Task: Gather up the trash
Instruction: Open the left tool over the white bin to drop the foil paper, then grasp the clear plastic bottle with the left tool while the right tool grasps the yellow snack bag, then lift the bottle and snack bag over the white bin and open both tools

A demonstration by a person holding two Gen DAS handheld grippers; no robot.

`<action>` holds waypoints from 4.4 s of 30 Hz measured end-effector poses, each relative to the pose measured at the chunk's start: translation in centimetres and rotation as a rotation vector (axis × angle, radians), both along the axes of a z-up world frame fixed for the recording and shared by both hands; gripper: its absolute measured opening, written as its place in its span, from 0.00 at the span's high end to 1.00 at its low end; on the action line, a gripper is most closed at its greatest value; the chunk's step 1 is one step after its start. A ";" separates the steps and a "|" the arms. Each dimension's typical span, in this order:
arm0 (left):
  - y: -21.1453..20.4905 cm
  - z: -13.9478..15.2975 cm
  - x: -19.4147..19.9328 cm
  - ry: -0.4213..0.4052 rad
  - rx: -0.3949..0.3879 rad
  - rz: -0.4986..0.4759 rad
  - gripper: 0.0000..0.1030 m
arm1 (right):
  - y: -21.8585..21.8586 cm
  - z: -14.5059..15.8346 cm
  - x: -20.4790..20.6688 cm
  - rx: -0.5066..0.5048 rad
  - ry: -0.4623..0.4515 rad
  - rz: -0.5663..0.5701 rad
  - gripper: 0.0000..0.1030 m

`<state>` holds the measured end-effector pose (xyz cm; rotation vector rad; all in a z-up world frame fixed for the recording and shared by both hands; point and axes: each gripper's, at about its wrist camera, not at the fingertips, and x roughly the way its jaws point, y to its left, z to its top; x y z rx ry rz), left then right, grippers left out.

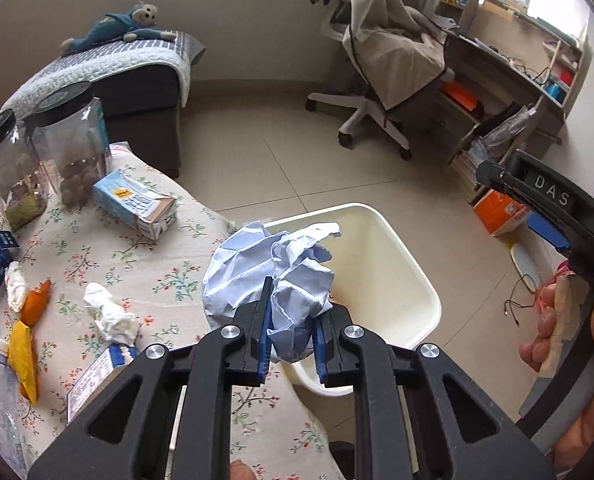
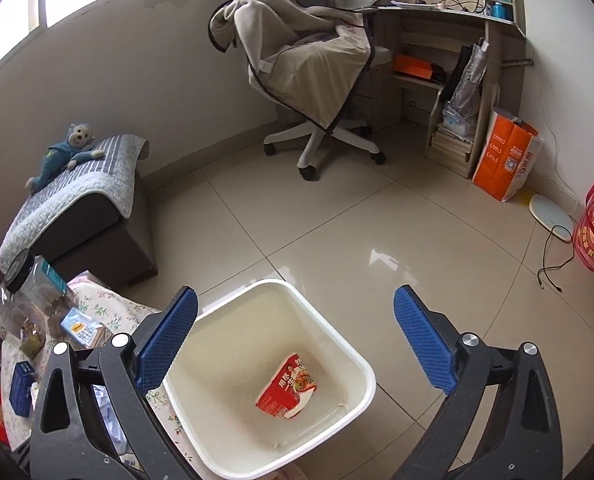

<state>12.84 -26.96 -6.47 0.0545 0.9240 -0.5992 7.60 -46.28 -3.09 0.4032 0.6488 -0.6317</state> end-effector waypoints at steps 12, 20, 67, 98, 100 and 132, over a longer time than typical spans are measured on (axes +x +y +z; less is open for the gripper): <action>-3.9 -0.9 -0.5 0.025 0.029 -0.035 0.34 | -1.7 0.5 -1.3 -0.019 -0.016 -0.063 0.07; 1.4 0.0 0.5 -0.029 0.110 0.075 0.23 | 2.7 0.0 0.6 -0.068 0.066 0.100 0.07; 32.1 -10.0 7.2 0.432 0.452 0.229 0.39 | 33.1 -9.2 13.0 0.434 0.414 0.936 0.07; 39.0 -4.5 6.2 0.302 0.254 0.397 0.39 | 39.0 -12.6 15.5 0.329 0.444 1.120 0.77; 38.9 -4.0 6.2 0.274 0.235 0.410 0.39 | 38.8 -12.0 15.5 0.323 0.412 1.115 0.79; 27.6 0.9 5.8 -0.009 0.062 0.431 0.39 | 26.1 -1.2 10.3 0.003 -0.032 0.841 0.80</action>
